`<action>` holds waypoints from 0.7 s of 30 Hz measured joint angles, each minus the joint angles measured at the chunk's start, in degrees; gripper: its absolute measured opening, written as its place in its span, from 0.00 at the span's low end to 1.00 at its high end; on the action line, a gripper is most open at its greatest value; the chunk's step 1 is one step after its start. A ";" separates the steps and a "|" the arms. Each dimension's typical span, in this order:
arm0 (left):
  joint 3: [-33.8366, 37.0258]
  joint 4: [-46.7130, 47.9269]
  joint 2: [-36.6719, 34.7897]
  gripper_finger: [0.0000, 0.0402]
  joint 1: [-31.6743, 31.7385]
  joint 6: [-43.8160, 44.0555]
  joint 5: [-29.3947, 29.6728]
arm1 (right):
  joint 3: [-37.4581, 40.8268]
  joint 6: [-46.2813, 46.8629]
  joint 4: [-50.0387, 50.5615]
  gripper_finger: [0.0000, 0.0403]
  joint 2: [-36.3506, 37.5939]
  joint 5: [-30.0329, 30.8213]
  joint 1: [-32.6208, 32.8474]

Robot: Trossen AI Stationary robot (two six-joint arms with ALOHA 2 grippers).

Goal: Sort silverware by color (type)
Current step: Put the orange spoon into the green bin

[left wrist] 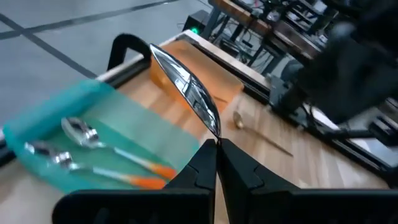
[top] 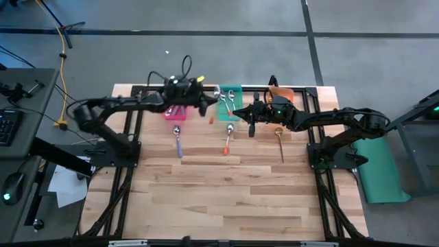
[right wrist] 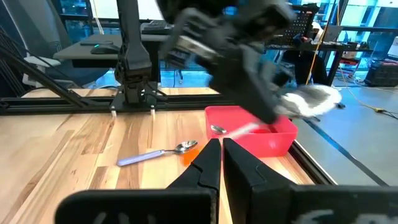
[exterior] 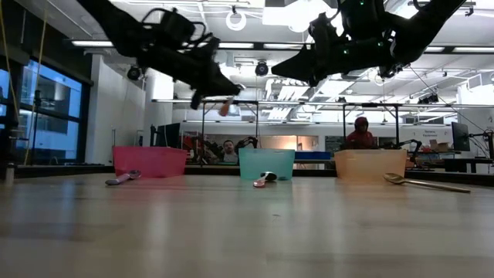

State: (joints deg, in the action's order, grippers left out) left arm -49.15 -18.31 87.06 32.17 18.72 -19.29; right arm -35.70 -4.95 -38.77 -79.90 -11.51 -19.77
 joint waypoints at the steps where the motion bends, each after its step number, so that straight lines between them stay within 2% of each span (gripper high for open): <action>1: -1.89 0.05 1.98 0.00 0.53 0.02 -0.46 | -0.02 0.00 -0.01 0.00 0.00 0.01 0.00; 11: -17.78 0.42 18.75 0.00 4.80 1.11 -6.12 | 0.00 0.01 0.01 0.00 0.00 0.01 0.00; 21: -23.35 0.50 28.17 0.00 7.36 1.59 -7.67 | 0.00 0.00 -0.01 0.00 0.00 -0.02 0.00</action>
State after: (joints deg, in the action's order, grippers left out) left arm -72.49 -17.81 115.23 39.53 20.31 -26.96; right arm -35.70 -4.95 -38.78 -79.90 -11.53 -19.77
